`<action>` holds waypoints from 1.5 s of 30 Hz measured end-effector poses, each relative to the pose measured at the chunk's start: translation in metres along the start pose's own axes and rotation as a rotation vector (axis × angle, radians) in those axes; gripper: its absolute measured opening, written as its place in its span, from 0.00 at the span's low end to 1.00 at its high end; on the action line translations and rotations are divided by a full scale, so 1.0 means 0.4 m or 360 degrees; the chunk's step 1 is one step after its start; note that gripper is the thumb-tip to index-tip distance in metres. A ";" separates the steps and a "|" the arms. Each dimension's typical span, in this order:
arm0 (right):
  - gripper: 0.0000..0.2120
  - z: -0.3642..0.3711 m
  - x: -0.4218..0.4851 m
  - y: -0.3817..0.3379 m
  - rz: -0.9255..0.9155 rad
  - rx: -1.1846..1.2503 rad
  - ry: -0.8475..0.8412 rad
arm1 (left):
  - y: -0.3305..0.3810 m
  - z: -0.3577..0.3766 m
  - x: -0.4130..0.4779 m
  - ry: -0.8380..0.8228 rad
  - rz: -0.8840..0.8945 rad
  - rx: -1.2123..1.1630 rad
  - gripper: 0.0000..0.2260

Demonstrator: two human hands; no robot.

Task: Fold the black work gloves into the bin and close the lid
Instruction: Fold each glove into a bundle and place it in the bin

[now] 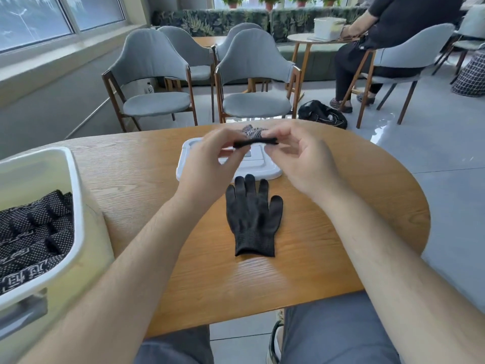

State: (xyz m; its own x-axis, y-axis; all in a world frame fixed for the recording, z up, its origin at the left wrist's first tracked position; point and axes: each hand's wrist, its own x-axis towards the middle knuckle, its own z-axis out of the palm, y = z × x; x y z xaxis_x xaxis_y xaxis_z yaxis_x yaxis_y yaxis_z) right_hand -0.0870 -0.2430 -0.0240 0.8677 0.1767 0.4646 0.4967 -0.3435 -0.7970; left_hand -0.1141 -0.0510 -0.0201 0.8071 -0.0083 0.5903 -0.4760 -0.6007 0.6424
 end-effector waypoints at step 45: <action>0.02 0.016 -0.313 0.123 -0.0104 -0.0237 -0.0384 | -0.069 0.033 -0.290 -0.0444 0.0190 0.0039 0.06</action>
State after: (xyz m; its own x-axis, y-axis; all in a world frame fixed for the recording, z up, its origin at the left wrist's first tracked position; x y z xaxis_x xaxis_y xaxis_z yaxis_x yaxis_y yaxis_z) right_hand -0.1713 -0.2759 -0.1238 0.8222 0.4111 0.3938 0.5590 -0.4524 -0.6948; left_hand -0.1899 -0.0440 -0.1126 0.8125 -0.2968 0.5017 -0.5671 -0.6016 0.5625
